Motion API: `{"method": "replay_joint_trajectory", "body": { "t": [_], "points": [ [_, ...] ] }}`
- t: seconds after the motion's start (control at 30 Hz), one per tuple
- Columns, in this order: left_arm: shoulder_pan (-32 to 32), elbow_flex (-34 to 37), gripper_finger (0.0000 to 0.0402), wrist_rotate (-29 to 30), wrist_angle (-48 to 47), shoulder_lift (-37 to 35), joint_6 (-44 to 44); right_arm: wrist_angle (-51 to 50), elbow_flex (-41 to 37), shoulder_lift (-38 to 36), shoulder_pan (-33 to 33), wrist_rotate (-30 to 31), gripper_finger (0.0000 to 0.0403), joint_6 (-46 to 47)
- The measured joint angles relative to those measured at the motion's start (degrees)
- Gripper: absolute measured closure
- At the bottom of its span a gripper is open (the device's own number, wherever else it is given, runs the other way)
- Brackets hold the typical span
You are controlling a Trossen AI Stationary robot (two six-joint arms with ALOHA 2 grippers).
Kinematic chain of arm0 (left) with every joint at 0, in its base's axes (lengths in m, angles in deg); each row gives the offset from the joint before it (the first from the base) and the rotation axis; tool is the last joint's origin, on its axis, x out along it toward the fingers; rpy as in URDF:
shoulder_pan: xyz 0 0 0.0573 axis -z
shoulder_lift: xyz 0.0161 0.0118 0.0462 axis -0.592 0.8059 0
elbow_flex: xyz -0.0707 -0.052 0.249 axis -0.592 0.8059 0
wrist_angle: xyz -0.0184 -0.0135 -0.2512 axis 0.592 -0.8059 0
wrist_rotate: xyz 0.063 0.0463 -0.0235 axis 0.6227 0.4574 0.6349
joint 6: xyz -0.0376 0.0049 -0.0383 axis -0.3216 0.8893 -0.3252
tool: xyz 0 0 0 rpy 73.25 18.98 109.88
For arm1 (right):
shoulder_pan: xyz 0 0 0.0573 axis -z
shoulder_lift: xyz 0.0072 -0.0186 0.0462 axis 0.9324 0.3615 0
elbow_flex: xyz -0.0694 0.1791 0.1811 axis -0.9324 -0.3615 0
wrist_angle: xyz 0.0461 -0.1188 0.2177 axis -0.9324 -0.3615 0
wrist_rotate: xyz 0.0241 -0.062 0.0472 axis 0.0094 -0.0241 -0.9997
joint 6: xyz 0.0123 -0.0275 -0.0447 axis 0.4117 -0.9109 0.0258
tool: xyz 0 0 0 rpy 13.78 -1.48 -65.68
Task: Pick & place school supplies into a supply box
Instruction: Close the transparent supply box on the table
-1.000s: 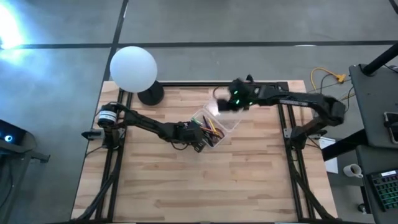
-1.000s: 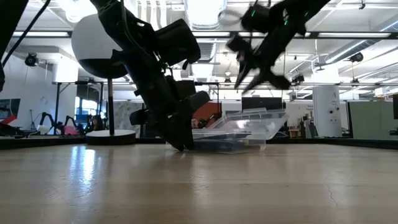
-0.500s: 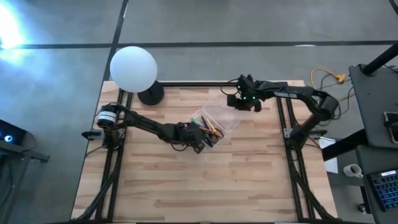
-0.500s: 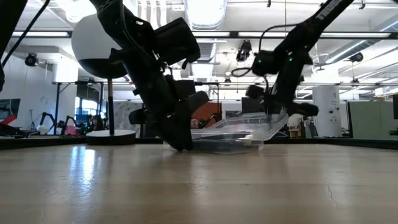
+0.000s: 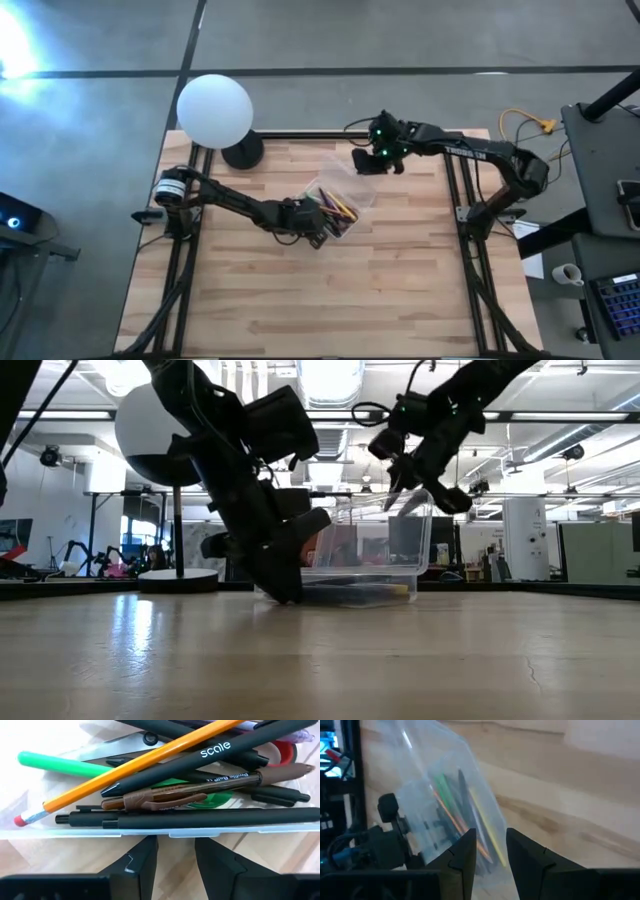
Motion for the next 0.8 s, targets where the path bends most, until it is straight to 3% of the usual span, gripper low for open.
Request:
{"method": "replay_joint_trajectory", "body": {
  "t": [0.17, 0.47, 0.7, 0.8],
  "points": [
    [-0.31, 0.15, 0.0282, 0.97, 1.52, 0.12, 1.24, -1.84, 1.11, 2.33, -6.27, 0.58, 0.0305, 0.78],
    [-0.38, 0.17, 0.0282, 2.9, 0.22, -0.56, 1.61, 6.97, 1.1, 9.27, -17.47, 1.75, 0.0305, 8.2],
    [2.85, 1.34, 0.0282, 3.35, -13.32, -11.02, 1.61, 10.32, 1.4, 15.14, -19.96, 4.21, 0.0305, 10.25],
    [3.13, 4.4, 0.0282, 4.7, -13.5, -15.07, -0.01, 12.79, 1.54, 16.91, -19.96, 4.02, 0.0305, 10.99]
  ]
}}
